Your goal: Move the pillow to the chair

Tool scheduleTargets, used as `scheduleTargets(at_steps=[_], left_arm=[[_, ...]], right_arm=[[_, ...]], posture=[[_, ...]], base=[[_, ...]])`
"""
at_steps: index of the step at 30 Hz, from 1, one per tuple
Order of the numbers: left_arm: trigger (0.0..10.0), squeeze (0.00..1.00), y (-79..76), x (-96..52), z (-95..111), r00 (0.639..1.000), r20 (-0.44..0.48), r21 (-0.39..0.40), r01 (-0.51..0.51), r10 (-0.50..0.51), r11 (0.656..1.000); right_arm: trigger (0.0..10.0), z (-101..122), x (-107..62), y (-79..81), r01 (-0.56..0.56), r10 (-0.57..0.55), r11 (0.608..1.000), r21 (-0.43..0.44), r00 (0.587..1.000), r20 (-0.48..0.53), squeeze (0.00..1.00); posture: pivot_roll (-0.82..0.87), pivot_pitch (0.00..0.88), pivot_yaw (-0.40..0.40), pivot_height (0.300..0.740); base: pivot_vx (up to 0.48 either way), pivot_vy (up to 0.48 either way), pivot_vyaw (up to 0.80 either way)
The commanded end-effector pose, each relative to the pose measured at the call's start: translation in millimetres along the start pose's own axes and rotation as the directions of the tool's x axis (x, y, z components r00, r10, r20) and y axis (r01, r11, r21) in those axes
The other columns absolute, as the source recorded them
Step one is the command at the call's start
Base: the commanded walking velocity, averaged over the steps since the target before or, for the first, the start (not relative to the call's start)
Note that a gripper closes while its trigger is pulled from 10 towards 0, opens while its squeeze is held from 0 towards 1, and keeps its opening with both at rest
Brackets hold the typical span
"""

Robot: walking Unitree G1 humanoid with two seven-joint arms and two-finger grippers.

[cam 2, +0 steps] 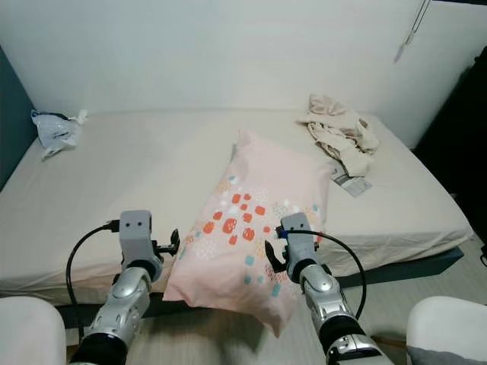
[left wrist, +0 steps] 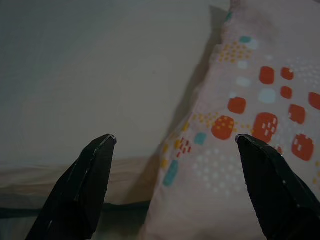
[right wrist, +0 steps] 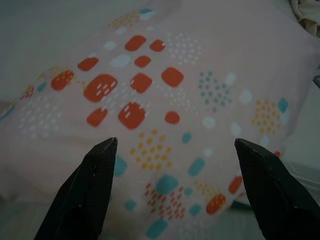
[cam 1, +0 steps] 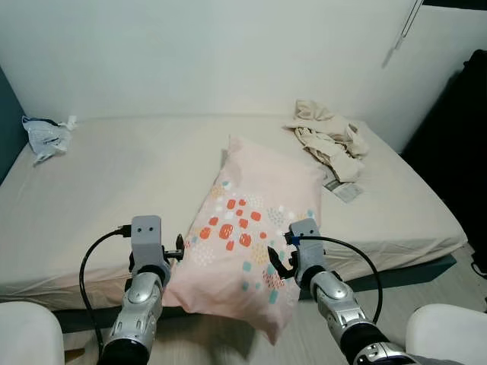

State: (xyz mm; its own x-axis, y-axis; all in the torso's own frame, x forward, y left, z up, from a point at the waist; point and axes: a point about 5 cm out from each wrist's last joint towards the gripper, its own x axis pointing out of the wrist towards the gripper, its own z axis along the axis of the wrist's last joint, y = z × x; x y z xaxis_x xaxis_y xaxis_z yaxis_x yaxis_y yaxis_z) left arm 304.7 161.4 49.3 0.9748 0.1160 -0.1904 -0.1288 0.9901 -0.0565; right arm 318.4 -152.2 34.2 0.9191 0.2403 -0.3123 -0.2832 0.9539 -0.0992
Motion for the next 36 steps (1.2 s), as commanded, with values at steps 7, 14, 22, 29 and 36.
scheduleTargets(at_steps=[7,14,22,29,36], left_arm=[[10.0,0.0,3.0,-1.7,-3.1,1.0,-0.009,-0.008,-0.015,0.015,1.0],[10.0,0.0,2.4,-1.5,-2.6,1.0,-0.004,-0.01,-0.015,0.015,1.0],[10.0,0.0,2.1,-1.6,-2.6,1.0,-0.003,-0.011,-0.015,0.015,1.0],[10.0,0.0,2.6,-2.6,-2.4,1.0,0.002,-0.015,-0.028,0.028,1.0],[10.0,0.0,3.9,-3.4,-2.5,0.999,0.006,-0.008,-0.037,0.037,0.999]], right_arm=[[10.0,-4.5,-1.1,-2.1,0.006,-0.006,1.0,0.004,1.0,-0.028,0.0],[10.0,-4.1,-0.7,-2.3,0.005,-0.004,1.0,0.005,1.0,-0.028,0.0],[10.0,-4.0,-0.6,-2.1,0.003,-0.003,1.0,0.004,1.0,-0.028,0.0],[10.0,-3.4,-0.3,-2.2,-0.001,0.001,1.0,0.001,1.0,-0.028,0.0],[10.0,-3.7,-0.3,-0.9,-0.003,0.003,1.0,0.002,1.0,-0.027,0.0]], posture=[[-0.04,0.049,-0.08,0.74],[-0.03,0.047,-0.082,0.74],[-0.03,0.047,-0.084,0.74],[-0.03,0.049,-0.089,0.74],[-0.03,0.051,-0.09,0.74]], base=[[0.039,0.0,0.0],[0.0,0.0,0.0],[0.0,0.0,0.0],[0.0,0.0,0.0],[0.0,0.0,0.0]])
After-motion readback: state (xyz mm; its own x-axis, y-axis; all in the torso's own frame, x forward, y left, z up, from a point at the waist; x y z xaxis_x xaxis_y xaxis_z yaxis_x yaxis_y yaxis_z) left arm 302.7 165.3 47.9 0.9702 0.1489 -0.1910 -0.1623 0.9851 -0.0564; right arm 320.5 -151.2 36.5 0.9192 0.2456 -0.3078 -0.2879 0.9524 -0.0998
